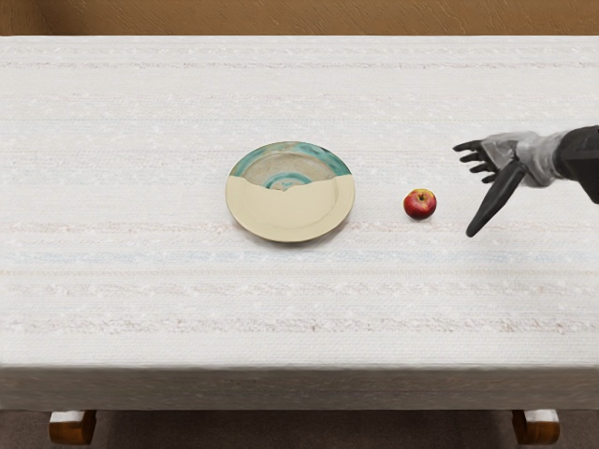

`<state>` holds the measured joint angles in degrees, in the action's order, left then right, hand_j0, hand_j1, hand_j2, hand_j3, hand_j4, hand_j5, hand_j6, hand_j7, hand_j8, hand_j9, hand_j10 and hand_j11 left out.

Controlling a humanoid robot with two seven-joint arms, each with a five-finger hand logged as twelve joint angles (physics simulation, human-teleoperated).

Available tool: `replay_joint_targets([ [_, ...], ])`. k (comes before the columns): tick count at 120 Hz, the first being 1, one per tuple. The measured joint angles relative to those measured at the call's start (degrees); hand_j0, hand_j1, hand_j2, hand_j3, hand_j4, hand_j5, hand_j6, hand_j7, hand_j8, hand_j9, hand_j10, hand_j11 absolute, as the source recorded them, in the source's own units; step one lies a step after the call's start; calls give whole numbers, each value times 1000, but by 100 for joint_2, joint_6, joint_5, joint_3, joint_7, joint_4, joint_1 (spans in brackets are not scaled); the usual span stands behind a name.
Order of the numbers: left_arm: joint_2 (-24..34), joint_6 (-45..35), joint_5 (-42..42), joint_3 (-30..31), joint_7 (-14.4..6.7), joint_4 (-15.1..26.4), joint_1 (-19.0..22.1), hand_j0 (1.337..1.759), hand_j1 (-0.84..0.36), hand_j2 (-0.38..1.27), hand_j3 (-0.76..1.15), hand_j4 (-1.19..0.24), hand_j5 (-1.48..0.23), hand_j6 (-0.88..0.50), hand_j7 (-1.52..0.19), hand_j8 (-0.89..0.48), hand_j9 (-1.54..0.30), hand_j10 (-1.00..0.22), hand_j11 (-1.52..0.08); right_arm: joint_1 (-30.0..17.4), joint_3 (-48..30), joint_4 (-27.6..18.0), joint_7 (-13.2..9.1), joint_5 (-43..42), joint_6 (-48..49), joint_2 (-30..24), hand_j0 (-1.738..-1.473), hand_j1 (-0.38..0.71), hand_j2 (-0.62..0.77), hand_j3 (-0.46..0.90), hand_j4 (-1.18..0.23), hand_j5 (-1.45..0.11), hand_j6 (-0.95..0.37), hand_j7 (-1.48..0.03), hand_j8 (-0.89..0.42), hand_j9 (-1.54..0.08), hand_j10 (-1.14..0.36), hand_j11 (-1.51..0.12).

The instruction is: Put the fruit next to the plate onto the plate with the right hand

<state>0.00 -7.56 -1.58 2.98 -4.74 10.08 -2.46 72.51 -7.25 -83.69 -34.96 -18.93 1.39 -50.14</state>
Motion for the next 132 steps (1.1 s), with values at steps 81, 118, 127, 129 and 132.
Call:
replay_joint_targets([
  [81, 0, 0, 0, 0, 0, 1, 0, 1658, 341, 2, 0, -7, -9, -7, -9, -7, -9, -7, -9, -640, 472, 711, -4, -2509, -3047, 1870, -1658, -218, -21, 0, -113, -144, -114, -144, -113, -144, -112, -144],
  [118, 0, 0, 0, 0, 0, 1, 0, 1658, 341, 2, 0, -7, -9, -7, -9, -7, -9, -7, -9, -720, 897, 763, -4, -2788, -3279, 2287, -1658, -190, -25, 0, -135, -174, -137, -173, -136, -174, -135, -174],
  [127, 0, 0, 0, 0, 0, 2, 0, 1658, 341, 2, 0, -7, -9, -7, -9, -7, -9, -7, -9, -727, 1011, 794, -4, -2917, -3360, 2293, -1658, -183, -26, 0, -141, -181, -143, -181, -142, -181, -141, -181],
  [129, 0, 0, 0, 0, 0, 2, 0, 1658, 341, 2, 0, -7, -9, -7, -9, -7, -9, -7, -9, -727, 1034, 804, -4, -2936, -3375, 2292, -1658, -181, -26, 0, -143, -184, -144, -183, -144, -184, -143, -183],
  [132, 0, 0, 0, 0, 0, 2, 0, 1658, 341, 2, 0, -7, -9, -7, -9, -7, -9, -7, -9, -729, 1064, 823, -4, -2961, -3399, 2293, -1658, -177, -27, 0, -146, -188, -148, -188, -147, -188, -146, -188],
])
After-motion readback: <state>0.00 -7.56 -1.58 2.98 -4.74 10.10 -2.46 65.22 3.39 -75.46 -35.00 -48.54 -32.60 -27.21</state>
